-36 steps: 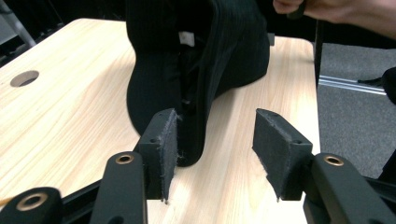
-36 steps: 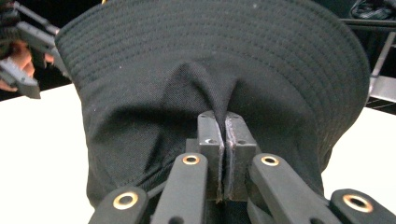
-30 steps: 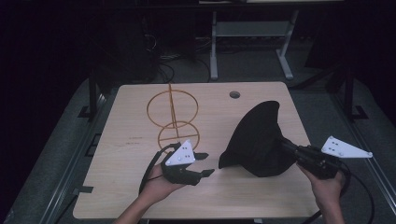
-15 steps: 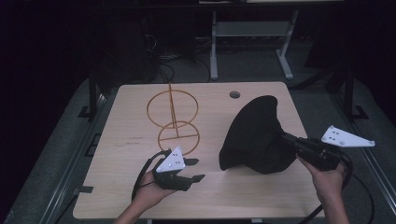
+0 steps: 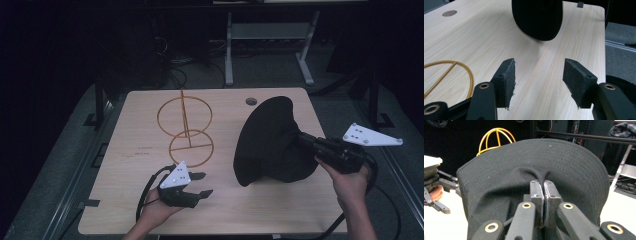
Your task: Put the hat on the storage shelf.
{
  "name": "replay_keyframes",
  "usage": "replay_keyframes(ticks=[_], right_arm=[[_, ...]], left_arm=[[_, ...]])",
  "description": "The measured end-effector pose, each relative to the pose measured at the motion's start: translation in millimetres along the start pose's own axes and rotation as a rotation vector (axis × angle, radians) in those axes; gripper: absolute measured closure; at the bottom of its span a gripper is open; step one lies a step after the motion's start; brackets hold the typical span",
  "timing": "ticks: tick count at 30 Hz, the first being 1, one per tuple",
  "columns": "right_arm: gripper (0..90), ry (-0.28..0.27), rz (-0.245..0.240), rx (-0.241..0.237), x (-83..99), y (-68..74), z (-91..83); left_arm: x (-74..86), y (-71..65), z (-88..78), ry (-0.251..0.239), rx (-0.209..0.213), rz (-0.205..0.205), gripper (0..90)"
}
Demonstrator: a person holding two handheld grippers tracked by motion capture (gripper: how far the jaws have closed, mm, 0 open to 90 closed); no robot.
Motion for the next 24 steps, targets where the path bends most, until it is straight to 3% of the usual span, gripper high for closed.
replay_keyframes(ticks=[11,24], right_arm=[[87.3,-0.001,0.041,-0.04,-21.6,3.7,10.3],[87.2,0.004,0.047,-0.064,-41.1,7.0,17.6]], left_arm=[[7.5,1.1,-0.6,0.007,-0.002,0.001,39.6],[12.2,2.1,1.7,0.028,-0.003,-0.005,34.3]])
Point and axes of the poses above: each handheld gripper's, and its own axes: z roughly forward along the jaws, x roughly out of its underside, y roughly to its left, the point moved 5 cm from there along z, roughly forward along the jaws, and after that the axes turned 6 degrees about z, right-handed, at the moved point
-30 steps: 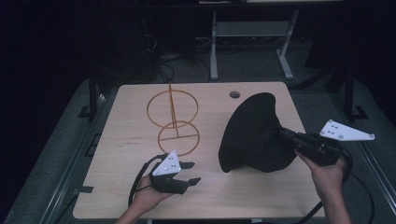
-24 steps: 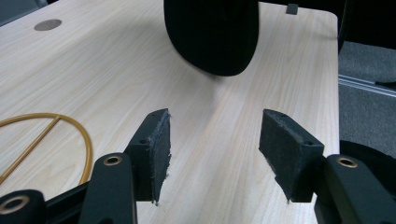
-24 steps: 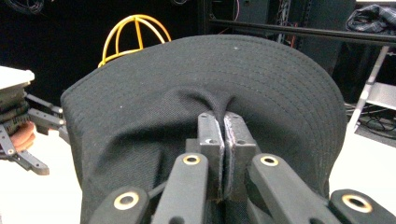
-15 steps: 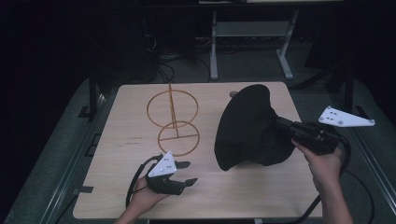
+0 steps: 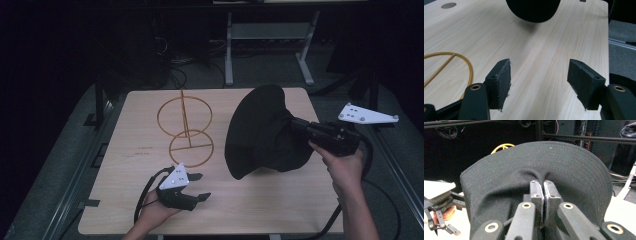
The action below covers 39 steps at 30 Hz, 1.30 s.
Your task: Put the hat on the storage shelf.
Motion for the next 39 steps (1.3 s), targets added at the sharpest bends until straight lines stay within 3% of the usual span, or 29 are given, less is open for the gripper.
replay_keyframes(ticks=[17,24,39], right_arm=[[87.2,-0.008,-0.019,-0.026,-33.0,13.2,19.4],[87.2,-0.006,-0.031,-0.037,-47.3,19.0,27.5],[87.2,0.018,-0.058,-0.07,-79.9,38.9,64.8]], left_arm=[[2.7,-3.3,2.8,0.001,0.001,0.013,29.8],[3.3,-2.7,3.4,0.002,0.003,-0.002,26.5],[3.8,-7.4,5.0,-0.001,0.026,0.005,25.4]])
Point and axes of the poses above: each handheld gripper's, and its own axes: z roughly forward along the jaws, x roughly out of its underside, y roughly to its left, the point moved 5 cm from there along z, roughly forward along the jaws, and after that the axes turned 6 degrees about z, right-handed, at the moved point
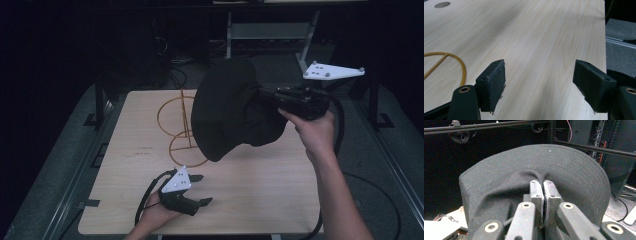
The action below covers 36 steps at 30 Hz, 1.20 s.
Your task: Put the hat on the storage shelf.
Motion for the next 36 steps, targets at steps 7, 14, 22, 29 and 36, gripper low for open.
replay_keyframes(ticks=[7,14,22,29,36], right_arm=[[87.2,0.007,-0.004,-0.018,-14.0,5.4,19.8],[87.2,0.026,-0.014,-0.029,-24.9,13.4,39.6],[87.1,0.064,-0.042,-0.04,-39.6,22.7,62.2],[87.1,0.086,-0.055,-0.048,-49.8,28.5,77.5],[87.2,0.127,-0.067,-0.052,-59.8,33.6,103.6]], left_arm=[[-0.1,-0.7,0.2,0.0,0.004,0.016,25.5],[-0.4,-1.1,-1.2,-0.003,0.005,0.02,25.5],[-0.7,-0.9,-0.7,-0.009,0.007,0.019,25.5],[-0.8,-1.1,-0.5,-0.007,0.008,0.023,25.5],[-1.3,0.8,-1.9,-0.01,0.0,0.017,25.4]])
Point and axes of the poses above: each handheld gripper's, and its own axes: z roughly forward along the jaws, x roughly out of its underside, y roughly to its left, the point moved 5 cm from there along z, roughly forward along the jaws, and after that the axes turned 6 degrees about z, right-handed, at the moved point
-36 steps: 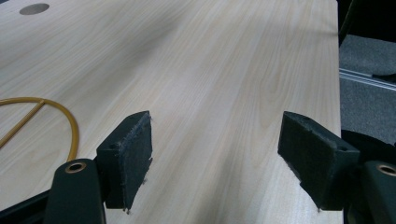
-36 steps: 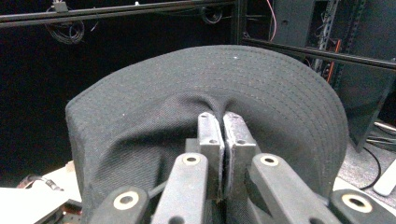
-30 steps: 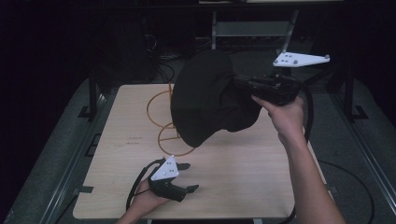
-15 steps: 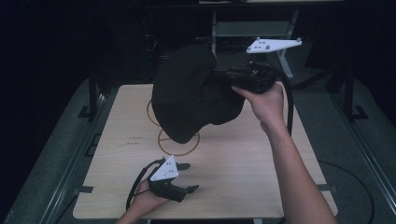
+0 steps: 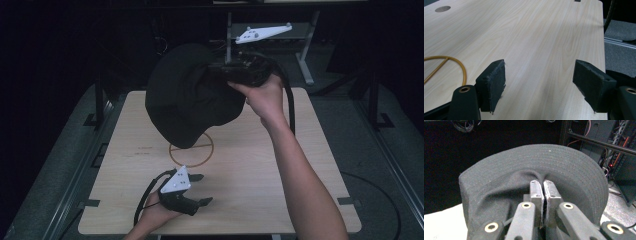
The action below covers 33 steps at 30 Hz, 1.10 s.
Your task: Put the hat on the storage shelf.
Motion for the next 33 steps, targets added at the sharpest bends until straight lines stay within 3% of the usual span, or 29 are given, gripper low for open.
replay_keyframes(ticks=[15,33], right_arm=[[87.1,0.075,-0.041,-0.009,-14.0,4.1,39.7],[87.0,0.154,-0.041,-0.008,-19.1,3.7,76.3]], left_arm=[[-0.7,1.4,0.3,-0.001,0.002,0.013,25.5],[-0.8,-6.8,4.6,0.005,0.015,0.031,25.5]])
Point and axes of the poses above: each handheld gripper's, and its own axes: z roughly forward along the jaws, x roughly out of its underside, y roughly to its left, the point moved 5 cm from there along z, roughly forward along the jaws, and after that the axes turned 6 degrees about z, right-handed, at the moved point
